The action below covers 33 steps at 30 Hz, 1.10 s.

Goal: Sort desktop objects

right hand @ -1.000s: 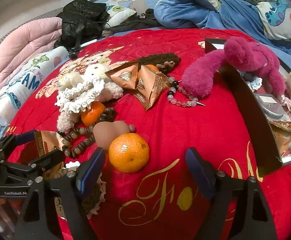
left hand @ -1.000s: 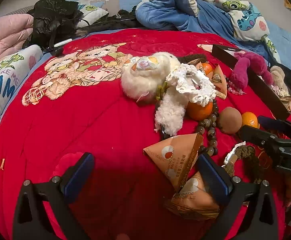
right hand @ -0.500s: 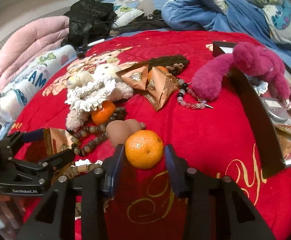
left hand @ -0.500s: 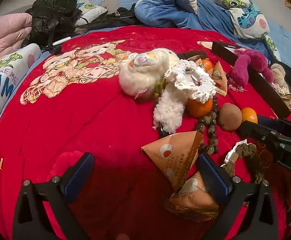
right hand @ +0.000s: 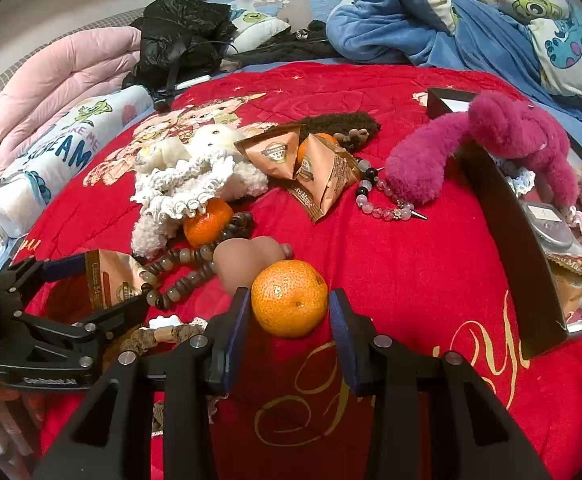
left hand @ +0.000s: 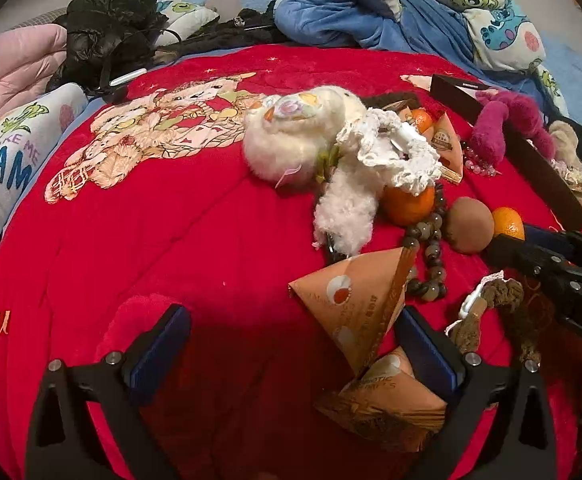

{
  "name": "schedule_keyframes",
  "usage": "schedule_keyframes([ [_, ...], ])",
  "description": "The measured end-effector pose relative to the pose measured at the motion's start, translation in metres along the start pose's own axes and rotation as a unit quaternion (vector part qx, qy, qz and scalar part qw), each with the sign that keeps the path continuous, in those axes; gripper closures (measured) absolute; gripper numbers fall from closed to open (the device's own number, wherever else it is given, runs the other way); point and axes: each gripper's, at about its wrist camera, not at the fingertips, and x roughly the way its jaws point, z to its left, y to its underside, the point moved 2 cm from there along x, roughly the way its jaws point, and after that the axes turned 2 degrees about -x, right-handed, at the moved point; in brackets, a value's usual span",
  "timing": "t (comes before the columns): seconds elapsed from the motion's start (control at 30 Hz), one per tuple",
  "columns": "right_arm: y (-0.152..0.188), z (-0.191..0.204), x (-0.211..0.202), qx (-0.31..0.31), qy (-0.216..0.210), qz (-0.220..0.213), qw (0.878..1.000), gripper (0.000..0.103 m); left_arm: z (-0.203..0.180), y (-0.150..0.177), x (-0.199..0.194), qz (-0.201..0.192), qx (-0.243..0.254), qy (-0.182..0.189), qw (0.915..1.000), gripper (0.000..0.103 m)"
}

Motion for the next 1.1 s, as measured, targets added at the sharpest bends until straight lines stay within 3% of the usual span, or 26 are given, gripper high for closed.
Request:
schedule_keyframes([
  [0.17, 0.000, 0.000, 0.001, -0.002, 0.002, 0.001, 1.000, 0.065, -0.002, 0.000, -0.005, -0.008, 0.005, 0.013, 0.9999, 0.017],
  [0.3, 0.000, 0.001, 0.001, -0.004, 0.004, 0.001, 1.000, 0.065, -0.007, 0.000, -0.008, -0.015, 0.018, 0.017, 0.9996, 0.042],
  [0.4, 0.000, 0.001, 0.001, -0.005, 0.005, 0.001, 1.000, 0.065, -0.011, 0.001, -0.009, -0.019, 0.027, 0.014, 0.9994, 0.050],
  [0.7, 0.001, 0.003, 0.000, -0.009, 0.009, 0.001, 1.000, 0.065, -0.013, 0.002, -0.014, -0.028, 0.036, 0.002, 0.9990, 0.056],
  [0.77, 0.001, 0.003, 0.000, -0.009, 0.011, 0.000, 1.000, 0.065, -0.014, 0.002, -0.016, -0.030, 0.039, 0.006, 0.9988, 0.067],
  [1.1, 0.001, 0.006, -0.003, -0.014, 0.019, -0.002, 1.000, 0.065, -0.010, 0.005, -0.026, -0.039, 0.038, 0.014, 0.9984, 0.074],
])
